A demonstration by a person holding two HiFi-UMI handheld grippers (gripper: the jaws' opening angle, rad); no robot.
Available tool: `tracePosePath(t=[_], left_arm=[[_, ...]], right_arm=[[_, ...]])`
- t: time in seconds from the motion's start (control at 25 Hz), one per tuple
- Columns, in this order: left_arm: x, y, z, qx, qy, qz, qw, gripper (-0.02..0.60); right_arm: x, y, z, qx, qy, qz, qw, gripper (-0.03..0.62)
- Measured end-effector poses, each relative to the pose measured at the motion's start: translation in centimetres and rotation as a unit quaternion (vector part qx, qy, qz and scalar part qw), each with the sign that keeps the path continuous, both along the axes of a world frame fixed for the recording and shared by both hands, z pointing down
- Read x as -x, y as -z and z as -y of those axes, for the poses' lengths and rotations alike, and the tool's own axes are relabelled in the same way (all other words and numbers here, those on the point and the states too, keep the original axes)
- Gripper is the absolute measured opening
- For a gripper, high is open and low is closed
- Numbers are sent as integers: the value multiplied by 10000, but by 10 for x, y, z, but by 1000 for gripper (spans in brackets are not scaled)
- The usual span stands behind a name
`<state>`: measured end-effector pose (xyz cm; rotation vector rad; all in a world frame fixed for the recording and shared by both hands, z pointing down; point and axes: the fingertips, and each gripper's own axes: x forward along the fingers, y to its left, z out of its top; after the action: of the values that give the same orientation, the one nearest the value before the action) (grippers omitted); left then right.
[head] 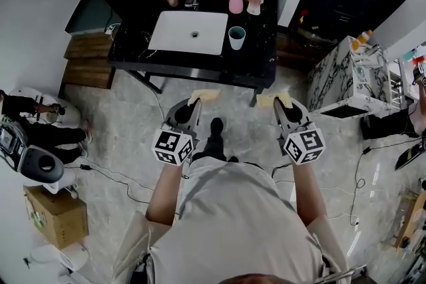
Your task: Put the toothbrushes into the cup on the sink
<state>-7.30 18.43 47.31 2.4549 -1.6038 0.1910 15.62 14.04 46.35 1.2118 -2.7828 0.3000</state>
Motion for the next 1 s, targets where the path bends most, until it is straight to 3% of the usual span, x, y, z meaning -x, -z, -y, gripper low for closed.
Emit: tracePosePath(t=[1.0], left_arm=[[57,-20,203,306,-653,-196,9972,9]], right_arm=[[61,-15,169,294,-592,-255,9975,74]])
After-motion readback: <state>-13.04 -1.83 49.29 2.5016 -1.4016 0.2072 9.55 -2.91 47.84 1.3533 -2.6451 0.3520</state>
